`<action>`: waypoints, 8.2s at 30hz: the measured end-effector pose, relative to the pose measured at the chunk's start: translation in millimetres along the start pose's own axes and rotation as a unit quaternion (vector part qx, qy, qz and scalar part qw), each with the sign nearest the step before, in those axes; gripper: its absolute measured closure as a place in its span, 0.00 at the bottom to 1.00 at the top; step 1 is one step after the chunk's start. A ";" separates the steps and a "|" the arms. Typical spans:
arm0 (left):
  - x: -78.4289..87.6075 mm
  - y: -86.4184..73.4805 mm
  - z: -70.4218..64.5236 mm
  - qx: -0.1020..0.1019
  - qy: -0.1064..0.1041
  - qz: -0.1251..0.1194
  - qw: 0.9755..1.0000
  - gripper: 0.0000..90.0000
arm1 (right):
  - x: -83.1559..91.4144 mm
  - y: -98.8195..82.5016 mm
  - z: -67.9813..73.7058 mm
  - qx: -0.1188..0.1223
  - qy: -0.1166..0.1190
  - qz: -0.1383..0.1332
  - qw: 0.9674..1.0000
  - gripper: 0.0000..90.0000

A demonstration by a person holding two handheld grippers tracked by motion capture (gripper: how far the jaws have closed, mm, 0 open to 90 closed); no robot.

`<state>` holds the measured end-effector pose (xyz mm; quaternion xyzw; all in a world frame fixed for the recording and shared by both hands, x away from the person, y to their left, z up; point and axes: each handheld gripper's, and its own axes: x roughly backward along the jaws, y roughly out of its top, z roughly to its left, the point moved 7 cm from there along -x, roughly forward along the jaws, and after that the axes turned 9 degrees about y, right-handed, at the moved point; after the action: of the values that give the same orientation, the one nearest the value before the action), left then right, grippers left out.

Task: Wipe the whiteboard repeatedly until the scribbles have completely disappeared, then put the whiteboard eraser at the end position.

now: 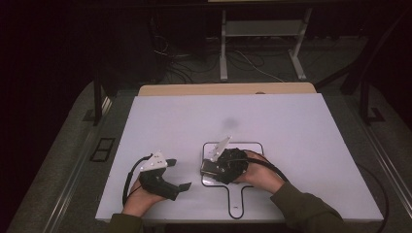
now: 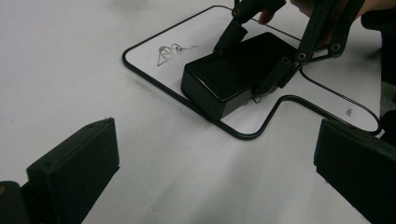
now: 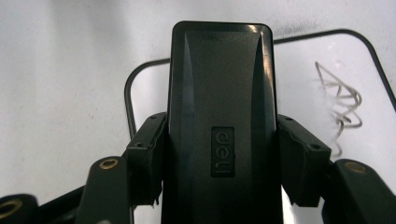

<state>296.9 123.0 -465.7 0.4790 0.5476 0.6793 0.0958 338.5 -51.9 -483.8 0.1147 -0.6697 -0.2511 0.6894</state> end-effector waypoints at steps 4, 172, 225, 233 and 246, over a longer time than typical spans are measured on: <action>0.5 -0.2 0.0 0.000 0.000 0.000 1.000 0.00 | -1.3 3.4 -4.6 -0.007 -0.005 -0.003 1.000 0.43; -0.9 -2.4 0.6 0.002 -0.002 0.003 1.000 0.00 | 38.7 0.7 -102.5 -0.158 -0.051 -0.077 0.983 0.43; -7.5 -5.7 6.6 -0.005 -0.002 0.009 1.000 0.00 | 32.2 -6.0 -211.5 -0.234 -0.089 -0.097 0.963 0.43; -11.1 -6.2 6.6 0.008 -0.010 0.007 1.000 0.00 | 24.5 -9.7 -217.0 -0.235 -0.092 -0.080 0.964 0.43; -9.3 -5.4 7.2 0.012 -0.010 0.002 1.000 0.00 | 18.5 -12.3 -217.4 -0.228 -0.102 -0.067 0.966 0.42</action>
<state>305.1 123.7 -475.7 0.4880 0.5536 0.6683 0.0941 549.0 -110.3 -490.5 -0.0276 -0.6523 -0.4530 0.6070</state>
